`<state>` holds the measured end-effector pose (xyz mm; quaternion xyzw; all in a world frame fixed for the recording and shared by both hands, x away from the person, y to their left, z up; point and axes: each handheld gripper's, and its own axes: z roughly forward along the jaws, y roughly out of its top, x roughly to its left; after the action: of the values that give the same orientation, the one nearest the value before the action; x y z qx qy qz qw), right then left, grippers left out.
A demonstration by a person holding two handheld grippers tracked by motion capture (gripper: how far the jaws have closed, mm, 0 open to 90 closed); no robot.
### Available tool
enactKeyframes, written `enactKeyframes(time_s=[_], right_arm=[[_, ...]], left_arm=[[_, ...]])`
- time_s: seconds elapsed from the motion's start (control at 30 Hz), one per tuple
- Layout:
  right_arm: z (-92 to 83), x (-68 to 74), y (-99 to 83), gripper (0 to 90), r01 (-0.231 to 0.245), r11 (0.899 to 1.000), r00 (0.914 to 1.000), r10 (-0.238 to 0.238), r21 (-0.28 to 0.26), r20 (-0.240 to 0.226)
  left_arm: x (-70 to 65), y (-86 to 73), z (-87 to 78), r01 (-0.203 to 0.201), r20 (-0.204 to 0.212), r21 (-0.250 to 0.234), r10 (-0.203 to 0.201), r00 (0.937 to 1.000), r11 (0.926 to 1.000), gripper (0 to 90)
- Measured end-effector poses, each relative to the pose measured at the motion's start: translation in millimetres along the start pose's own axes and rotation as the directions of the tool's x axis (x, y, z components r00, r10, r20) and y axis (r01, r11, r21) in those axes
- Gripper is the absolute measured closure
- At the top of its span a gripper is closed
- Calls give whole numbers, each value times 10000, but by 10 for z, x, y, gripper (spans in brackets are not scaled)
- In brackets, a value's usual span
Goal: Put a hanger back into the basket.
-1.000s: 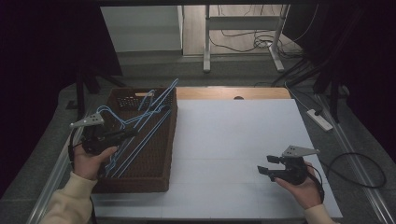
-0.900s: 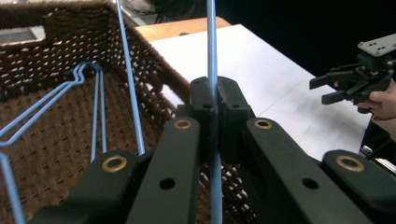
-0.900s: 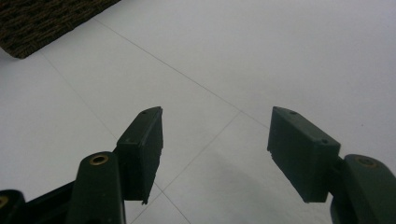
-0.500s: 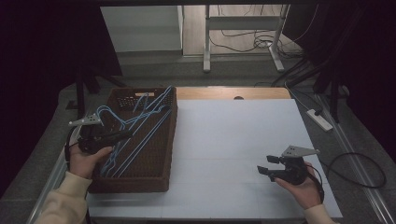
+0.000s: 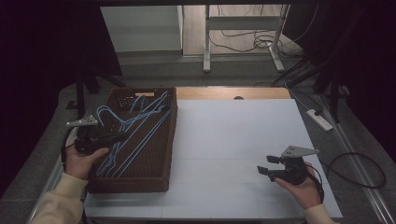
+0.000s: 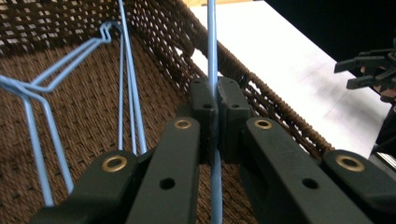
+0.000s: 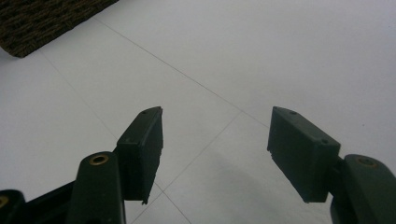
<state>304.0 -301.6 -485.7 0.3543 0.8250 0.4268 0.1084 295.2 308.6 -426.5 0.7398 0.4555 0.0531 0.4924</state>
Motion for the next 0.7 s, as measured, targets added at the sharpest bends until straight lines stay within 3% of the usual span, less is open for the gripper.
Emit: enactKeyframes(time_s=[0.23, 0.43, 0.57, 0.7], right_arm=[[7, -3, -2, 362, -11, 10000, 10000, 11, 53, 7], [12, -1, 0, 362, 2, 10000, 10000, -2, 85, 7], [14, -1, 0, 362, 34, 9999, 10000, -34, 121, 9], [12, -2, -2, 362, 26, 9999, 10000, -26, 109, 9]], left_arm=[[83, -55, 149, 198, -32, 970, -196, 9998, 9951, 869], [120, -51, 192, 464, -67, 1206, -459, 9989, 9916, 869], [167, -47, 215, 846, -606, 1415, -767, 9952, 9863, 868], [224, -55, 225, 1397, -1187, 1610, -1214, 9855, 9770, 860]])
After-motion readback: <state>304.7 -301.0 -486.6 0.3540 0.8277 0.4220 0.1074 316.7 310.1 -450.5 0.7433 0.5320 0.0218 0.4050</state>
